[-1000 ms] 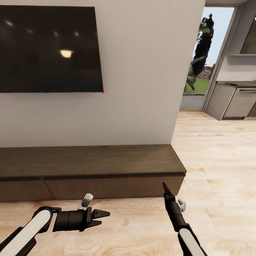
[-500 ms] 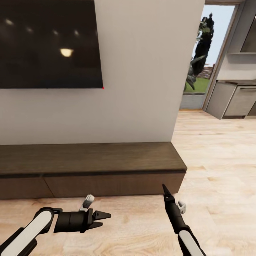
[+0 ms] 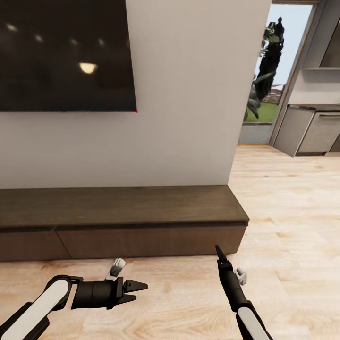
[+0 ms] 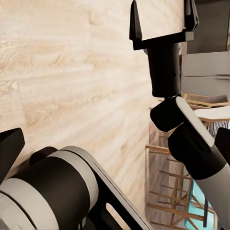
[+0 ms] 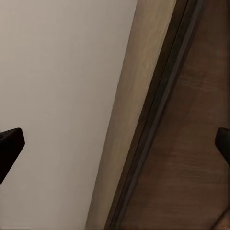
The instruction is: Place each of the two pumpkins and all three candles from the living room inside a cabinet in the living room (use any cabinet), then make sure every cabinet is closed, and position the cauldron so it is next to a table in the living room.
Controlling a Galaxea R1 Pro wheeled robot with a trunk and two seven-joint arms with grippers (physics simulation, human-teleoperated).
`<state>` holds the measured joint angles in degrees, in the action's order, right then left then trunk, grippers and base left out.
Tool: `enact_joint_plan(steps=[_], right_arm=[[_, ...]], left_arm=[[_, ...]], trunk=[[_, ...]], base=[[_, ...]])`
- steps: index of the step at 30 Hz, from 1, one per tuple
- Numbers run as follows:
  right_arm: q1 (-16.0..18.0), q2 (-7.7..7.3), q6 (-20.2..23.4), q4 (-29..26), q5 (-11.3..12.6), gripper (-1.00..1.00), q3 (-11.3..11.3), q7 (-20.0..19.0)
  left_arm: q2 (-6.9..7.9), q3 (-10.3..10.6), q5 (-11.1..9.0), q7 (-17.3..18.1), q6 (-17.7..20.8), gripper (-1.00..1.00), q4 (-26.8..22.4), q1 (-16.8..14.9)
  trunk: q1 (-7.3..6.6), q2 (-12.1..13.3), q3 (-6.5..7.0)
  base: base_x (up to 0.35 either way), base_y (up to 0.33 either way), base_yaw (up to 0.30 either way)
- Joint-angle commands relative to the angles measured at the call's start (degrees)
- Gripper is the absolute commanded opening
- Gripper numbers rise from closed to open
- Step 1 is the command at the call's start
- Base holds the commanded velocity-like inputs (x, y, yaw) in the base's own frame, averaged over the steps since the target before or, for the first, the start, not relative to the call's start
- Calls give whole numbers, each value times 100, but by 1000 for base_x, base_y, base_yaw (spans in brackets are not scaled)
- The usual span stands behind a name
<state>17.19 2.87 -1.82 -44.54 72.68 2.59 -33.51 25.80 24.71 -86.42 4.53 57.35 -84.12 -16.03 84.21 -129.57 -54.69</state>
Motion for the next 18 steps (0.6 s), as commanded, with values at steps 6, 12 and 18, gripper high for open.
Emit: enact_joint_plan(steps=[6,12,18], right_arm=[[4,3,7,23,44,100,5,-63],[4,3,7,30,44,100,5,-67],[4,3,7,33,44,100,5,-63]], left_arm=[[4,7,38,48,4,100,1,-5],[4,13,38,48,2,100,0,-5],[4,12,38,48,0,100,1,-5]], trunk=[[131,-244,-113],[263,-485,-221],[395,-725,-329]], base=[[0,0,0],[0,0,0],[0,0,0]])
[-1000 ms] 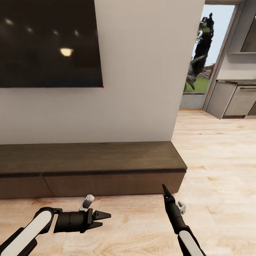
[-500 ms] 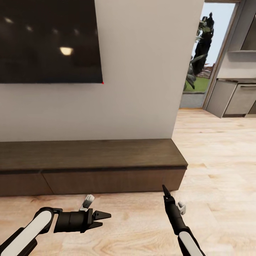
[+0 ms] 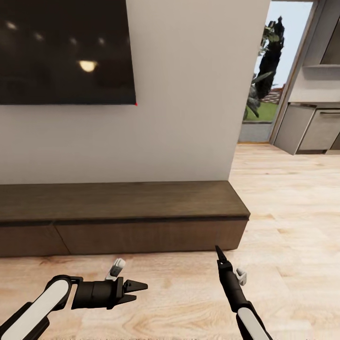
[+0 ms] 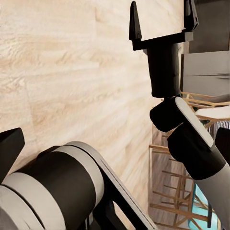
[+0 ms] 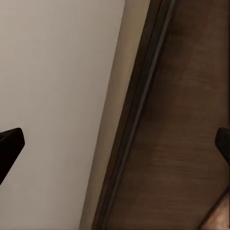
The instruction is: Place each of the two pumpkins and all three candles from the living room inside a cabinet in the living room (use any cabinet), then make sure every cabinet is closed, and position the cauldron so it is next to a table in the living room.
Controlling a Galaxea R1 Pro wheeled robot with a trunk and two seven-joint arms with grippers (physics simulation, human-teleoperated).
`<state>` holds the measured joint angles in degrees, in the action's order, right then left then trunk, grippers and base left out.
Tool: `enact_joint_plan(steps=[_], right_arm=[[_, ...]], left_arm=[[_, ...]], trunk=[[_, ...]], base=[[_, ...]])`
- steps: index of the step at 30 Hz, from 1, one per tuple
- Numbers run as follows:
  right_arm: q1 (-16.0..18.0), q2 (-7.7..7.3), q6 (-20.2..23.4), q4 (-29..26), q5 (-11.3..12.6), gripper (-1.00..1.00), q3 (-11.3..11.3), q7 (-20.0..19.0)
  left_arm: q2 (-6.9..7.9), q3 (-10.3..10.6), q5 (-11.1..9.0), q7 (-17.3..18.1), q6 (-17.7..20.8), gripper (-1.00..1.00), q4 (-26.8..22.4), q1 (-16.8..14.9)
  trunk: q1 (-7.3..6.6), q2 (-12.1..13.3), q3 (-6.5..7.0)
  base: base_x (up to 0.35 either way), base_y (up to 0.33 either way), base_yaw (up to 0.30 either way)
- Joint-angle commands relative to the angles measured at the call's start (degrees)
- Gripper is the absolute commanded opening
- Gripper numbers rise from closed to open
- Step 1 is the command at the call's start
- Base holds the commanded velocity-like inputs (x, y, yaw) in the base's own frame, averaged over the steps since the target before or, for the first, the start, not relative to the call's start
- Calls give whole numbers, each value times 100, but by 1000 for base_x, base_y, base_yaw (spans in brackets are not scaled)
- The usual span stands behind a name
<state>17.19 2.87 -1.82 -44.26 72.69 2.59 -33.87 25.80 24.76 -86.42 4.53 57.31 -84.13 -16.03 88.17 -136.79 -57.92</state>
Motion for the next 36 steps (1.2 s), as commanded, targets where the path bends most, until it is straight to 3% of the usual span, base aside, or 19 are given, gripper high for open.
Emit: enact_joint_plan(steps=[1,16,21,28,36], right_arm=[[3,3,7,5,44,100,5,-29],[3,3,7,13,44,100,10,-3],[3,3,7,74,69,100,19,56],[3,3,-1,126,495,100,14,73],[3,3,-10,128,543,100,13,16]], left_arm=[[4,9,38,48,6,100,-3,-5],[-10,11,38,48,0,100,-2,-5],[-13,11,38,48,0,100,-3,-4],[-13,9,38,48,0,100,-2,-5],[0,4,38,48,0,100,-7,-5]], trunk=[[21,-44,-23],[351,-645,-293],[364,-652,-403],[382,-661,-559],[382,-661,-559]], base=[[0,0,0],[0,0,0],[0,0,0],[0,0,0],[1,0,0]])
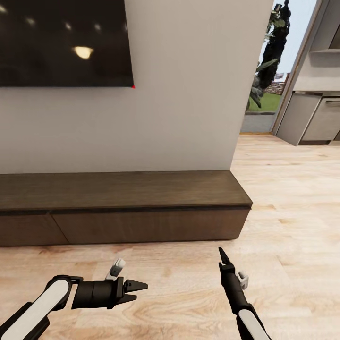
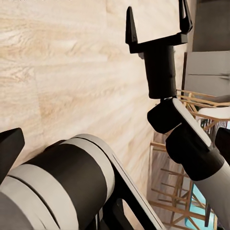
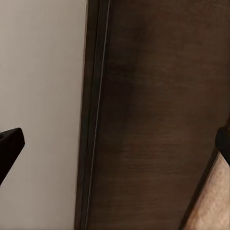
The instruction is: Place each of the two pumpkins and all three candles from the living room inside a cabinet in the living room (use any cabinet), then make sure every cabinet is closed, and position the cauldron so it is next to a table in the living room.
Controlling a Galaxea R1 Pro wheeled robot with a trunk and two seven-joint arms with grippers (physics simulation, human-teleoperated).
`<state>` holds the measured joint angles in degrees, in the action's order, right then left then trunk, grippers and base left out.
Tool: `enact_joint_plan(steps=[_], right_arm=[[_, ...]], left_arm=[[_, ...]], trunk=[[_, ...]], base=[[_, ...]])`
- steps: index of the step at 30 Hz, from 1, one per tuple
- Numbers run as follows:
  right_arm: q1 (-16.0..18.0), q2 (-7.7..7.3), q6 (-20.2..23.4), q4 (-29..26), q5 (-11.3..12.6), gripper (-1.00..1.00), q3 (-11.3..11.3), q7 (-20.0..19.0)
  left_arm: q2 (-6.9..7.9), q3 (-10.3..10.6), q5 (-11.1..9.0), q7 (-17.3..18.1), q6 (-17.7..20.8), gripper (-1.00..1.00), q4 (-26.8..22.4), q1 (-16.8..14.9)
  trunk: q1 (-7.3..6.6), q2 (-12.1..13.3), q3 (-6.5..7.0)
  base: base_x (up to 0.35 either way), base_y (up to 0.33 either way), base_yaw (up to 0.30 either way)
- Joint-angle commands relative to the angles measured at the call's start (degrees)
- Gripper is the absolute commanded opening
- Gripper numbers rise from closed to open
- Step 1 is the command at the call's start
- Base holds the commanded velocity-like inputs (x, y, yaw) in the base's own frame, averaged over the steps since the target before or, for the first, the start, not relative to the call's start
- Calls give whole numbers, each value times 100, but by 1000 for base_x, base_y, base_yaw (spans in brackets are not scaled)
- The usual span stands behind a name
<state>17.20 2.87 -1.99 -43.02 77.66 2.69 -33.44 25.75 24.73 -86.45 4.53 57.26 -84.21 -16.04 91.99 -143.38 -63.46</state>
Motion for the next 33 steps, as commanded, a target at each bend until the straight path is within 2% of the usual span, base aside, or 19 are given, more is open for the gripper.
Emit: enact_joint_plan(steps=[1,33], right_arm=[[3,3,6,4,46,100,4,-44],[3,3,6,4,47,100,4,-83]], left_arm=[[3,9,41,48,4,100,1,-5],[-18,31,49,48,4,100,1,-5]], trunk=[[-1,-2,-5],[-1,-2,-5]], base=[[69,0,0],[141,-31,0]])
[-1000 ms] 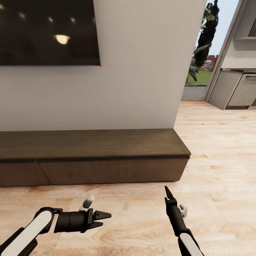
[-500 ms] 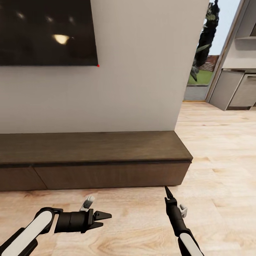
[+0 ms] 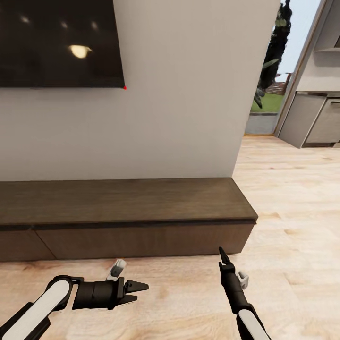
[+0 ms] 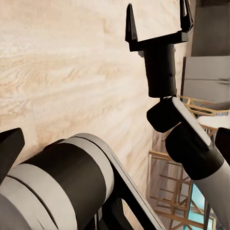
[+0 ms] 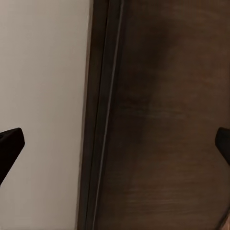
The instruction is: Place each of the two pumpkins and all three candles from the living room inside a cabinet in the living room (use any cabinet), then make sure every cabinet is closed, and position the cauldron so it is next to a table in the living room.
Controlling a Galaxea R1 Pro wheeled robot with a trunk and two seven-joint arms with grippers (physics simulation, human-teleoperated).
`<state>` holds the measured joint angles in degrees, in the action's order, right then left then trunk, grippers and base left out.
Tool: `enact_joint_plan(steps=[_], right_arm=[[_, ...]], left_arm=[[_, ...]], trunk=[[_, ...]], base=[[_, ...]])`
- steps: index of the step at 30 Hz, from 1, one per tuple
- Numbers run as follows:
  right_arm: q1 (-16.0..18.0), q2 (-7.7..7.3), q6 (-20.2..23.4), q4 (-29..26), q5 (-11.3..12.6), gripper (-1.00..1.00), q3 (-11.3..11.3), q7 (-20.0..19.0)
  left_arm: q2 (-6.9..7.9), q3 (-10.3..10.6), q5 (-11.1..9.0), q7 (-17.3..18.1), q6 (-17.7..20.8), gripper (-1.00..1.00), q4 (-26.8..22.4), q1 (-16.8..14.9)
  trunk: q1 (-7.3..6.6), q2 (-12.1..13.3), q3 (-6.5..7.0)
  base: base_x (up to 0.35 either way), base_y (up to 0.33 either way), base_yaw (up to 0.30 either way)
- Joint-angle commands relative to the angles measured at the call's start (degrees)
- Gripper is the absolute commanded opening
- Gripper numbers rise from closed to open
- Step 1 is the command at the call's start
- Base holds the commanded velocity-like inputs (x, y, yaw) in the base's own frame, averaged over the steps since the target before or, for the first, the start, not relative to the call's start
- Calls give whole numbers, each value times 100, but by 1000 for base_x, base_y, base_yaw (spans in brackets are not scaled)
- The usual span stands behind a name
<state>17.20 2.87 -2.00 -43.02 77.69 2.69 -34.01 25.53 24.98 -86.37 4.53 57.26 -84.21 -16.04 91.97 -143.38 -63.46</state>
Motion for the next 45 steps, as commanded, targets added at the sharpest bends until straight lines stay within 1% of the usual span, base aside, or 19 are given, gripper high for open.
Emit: enact_joint_plan(steps=[1,16,45], right_arm=[[3,3,6,4,44,100,2,-26],[3,3,6,4,44,100,4,-26],[3,3,-2,4,30,100,0,-26]], left_arm=[[4,7,41,48,4,100,1,-5],[-5,51,41,45,-5,100,1,-3],[-5,60,44,42,-5,100,2,-5]], trunk=[[1,-2,-5],[1,-2,-5],[1,-2,-5]], base=[[174,-1,0],[151,0,0],[77,-5,0]])
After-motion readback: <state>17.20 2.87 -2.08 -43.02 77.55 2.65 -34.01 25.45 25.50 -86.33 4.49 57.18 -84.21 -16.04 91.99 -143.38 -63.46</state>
